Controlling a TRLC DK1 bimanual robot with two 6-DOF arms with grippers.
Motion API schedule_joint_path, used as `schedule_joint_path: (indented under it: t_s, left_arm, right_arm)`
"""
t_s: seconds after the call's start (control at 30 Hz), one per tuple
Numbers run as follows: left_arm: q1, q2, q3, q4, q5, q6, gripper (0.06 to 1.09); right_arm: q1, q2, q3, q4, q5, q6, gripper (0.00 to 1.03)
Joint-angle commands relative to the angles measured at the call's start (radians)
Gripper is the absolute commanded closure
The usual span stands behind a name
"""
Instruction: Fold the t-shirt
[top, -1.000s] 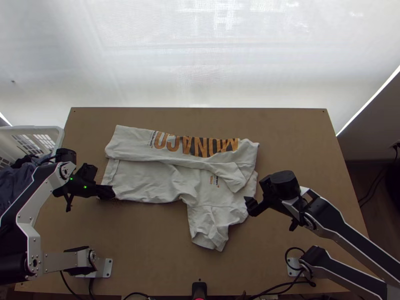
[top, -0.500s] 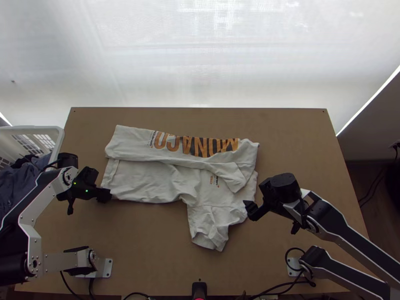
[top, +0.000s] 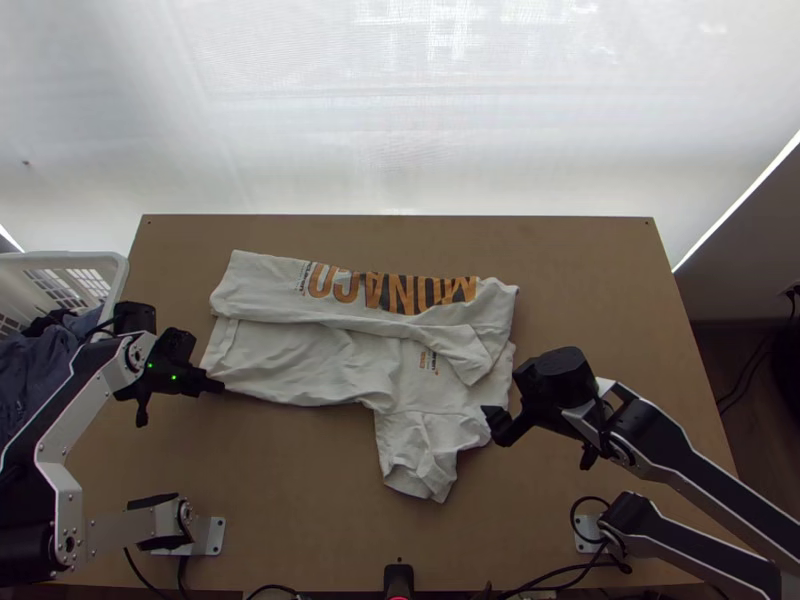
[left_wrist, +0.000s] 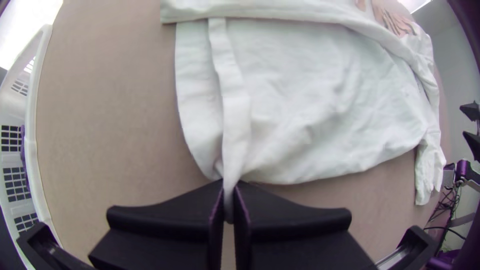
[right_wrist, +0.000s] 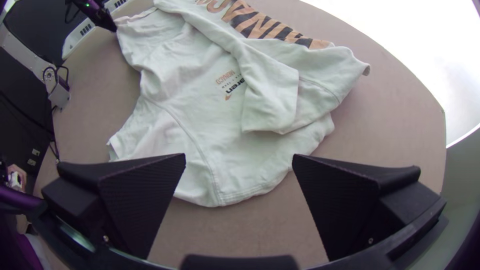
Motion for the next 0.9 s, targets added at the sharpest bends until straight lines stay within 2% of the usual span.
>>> schedule_joint_path:
  t_s: [0.0, 0.23, 0.37, 0.53, 0.87]
  left_arm:
    - [-0.063, -0.082, 0.073, -0.083, 0.050, -0.061, 1.05]
    - [-0.137, -0.102, 0.169, -0.116, 0.053, -0.132, 1.05]
    - [-0.145, -0.090, 0.200, -0.124, 0.053, -0.141, 1.05]
    - [-0.145, -0.082, 0.211, -0.124, 0.052, -0.143, 1.05]
    - [-0.136, -0.080, 0.226, -0.126, 0.041, -0.153, 1.05]
  right_arm:
    - [0.069, 0.033, -0.007, -0.005, -0.049, -0.003, 0.04]
    - [0.240, 0.099, -0.040, -0.006, -0.092, -0.022, 0.04]
    - [0.315, 0.142, -0.042, -0.002, -0.139, -0.021, 0.04]
    - [0.431, 0.223, -0.030, 0.021, -0.147, -0.013, 0.04]
    - [0.497, 0.390, 0.009, 0.159, -0.148, -0.010, 0.07]
